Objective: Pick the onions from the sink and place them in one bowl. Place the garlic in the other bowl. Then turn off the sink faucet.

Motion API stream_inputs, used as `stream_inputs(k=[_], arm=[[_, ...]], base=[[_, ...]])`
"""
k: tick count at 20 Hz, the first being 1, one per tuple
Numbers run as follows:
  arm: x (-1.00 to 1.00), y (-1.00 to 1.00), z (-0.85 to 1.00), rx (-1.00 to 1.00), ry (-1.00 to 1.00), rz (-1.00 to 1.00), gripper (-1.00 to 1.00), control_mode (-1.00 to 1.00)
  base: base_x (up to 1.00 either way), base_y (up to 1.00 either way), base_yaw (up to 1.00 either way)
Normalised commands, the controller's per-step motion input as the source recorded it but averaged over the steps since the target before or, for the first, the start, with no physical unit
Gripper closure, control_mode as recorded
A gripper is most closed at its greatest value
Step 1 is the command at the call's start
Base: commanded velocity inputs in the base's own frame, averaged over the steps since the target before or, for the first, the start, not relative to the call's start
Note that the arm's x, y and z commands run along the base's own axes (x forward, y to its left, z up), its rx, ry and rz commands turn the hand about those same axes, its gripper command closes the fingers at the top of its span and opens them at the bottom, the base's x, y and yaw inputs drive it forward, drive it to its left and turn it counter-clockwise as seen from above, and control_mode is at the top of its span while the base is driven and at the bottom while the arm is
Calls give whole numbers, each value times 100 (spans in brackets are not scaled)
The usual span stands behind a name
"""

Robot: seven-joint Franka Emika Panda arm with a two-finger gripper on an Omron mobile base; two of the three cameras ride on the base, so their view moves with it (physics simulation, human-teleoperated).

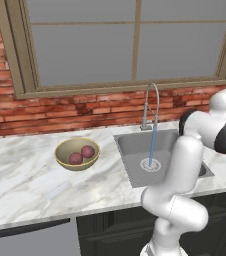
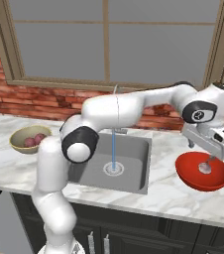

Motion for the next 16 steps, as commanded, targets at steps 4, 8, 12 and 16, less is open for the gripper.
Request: stream_inputs(k=[4, 8, 12, 16], arm=[[-55, 100, 8, -32, -20, 5, -100, -100], [-46, 100, 43, -23, -28, 12, -100, -100], [-38, 100, 71, -26, -26, 21, -100, -100], [-28, 98, 68, -32, -24, 31, -100, -100]], base=[[0, 0, 0], [0, 0, 0], [0, 0, 0], [0, 0, 0]])
